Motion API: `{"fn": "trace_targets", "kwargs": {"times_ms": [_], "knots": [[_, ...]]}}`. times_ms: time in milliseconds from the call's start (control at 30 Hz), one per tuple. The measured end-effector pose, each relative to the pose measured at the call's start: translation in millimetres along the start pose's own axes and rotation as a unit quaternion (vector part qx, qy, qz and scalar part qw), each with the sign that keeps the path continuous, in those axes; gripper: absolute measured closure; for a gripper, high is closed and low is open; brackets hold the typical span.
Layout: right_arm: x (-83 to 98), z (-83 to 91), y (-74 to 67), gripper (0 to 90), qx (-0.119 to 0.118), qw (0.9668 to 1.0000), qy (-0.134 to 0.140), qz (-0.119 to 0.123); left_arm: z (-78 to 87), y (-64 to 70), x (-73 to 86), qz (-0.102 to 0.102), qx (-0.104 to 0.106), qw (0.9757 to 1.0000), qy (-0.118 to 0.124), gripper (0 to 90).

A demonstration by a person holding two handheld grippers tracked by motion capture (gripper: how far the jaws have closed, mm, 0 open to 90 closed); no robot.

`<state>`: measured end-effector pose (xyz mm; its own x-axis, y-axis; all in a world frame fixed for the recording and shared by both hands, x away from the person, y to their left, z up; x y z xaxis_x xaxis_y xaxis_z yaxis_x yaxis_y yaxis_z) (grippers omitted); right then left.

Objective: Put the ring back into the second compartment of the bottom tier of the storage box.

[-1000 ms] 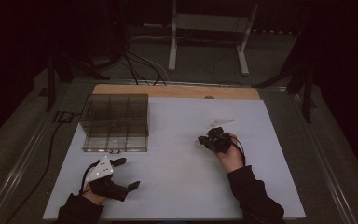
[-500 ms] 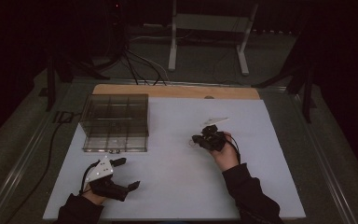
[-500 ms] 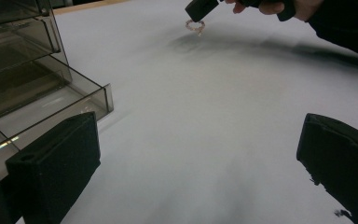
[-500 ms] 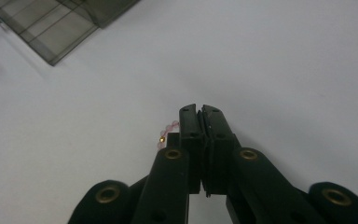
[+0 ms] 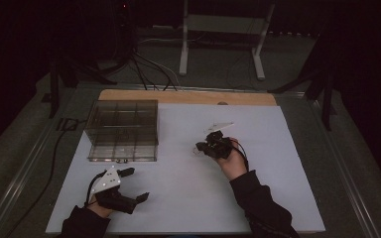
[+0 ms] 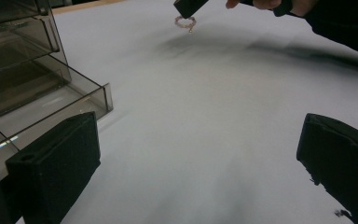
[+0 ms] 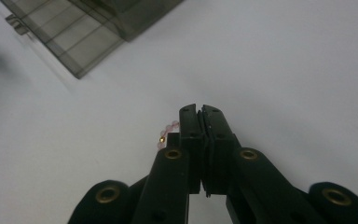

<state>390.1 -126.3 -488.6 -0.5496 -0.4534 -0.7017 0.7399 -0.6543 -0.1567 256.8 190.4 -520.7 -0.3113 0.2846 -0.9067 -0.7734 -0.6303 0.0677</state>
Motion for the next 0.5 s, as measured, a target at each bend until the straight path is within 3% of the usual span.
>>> {"fn": "trace_targets", "kwargs": {"times_ms": [500], "knots": [[-24.5, -19.8, -24.4, 88.4, -0.020, 0.9996, -0.001, 0.021, -0.3, 0.2, 0.9, -0.004, 0.002, 1.0000, -0.004, 0.6]]}}
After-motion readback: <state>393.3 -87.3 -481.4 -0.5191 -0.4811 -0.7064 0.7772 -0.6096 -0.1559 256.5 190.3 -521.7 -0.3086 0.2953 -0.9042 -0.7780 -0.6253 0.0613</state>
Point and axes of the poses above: each handheld gripper's, and its own axes: z roughly backward along the jaws, x roughly out of its underside, y roughly to its right, the point moved 2 cm from there along -z, roughly forward along the jaws, and after that the axes turned 4 degrees about -x, right-handed, at the moved point
